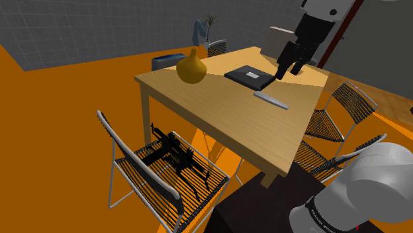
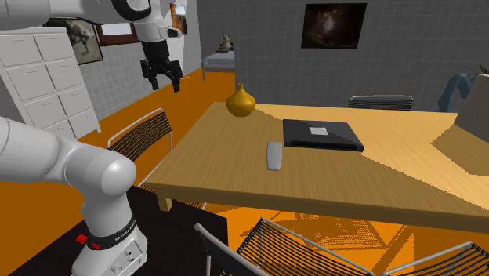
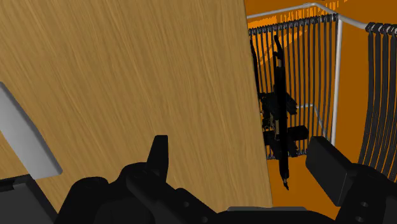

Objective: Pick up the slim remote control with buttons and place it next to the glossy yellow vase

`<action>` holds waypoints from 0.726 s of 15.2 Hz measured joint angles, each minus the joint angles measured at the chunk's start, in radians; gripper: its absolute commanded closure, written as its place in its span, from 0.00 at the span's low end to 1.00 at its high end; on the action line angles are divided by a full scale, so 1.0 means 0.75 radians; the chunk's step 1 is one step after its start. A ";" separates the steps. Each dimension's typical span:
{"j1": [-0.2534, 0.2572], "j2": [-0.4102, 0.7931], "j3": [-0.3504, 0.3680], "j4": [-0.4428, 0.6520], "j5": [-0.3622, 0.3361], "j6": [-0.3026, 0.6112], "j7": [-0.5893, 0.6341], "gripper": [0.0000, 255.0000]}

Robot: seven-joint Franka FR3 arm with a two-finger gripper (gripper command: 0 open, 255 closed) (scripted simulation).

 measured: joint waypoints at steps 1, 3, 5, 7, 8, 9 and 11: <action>0.000 0.000 0.000 0.000 0.000 0.000 0.000 0.00; -0.005 0.014 -0.028 -0.020 -0.015 0.031 -0.036 0.00; -0.019 0.048 -0.084 -0.043 -0.047 0.084 -0.104 0.00; -0.030 0.075 -0.133 -0.066 -0.073 0.130 -0.166 0.00; -0.038 0.097 -0.167 -0.068 -0.090 0.153 -0.207 0.00; -0.044 0.118 -0.193 -0.073 -0.103 0.177 -0.241 0.00; -0.054 0.168 -0.248 -0.081 -0.127 0.232 -0.308 0.00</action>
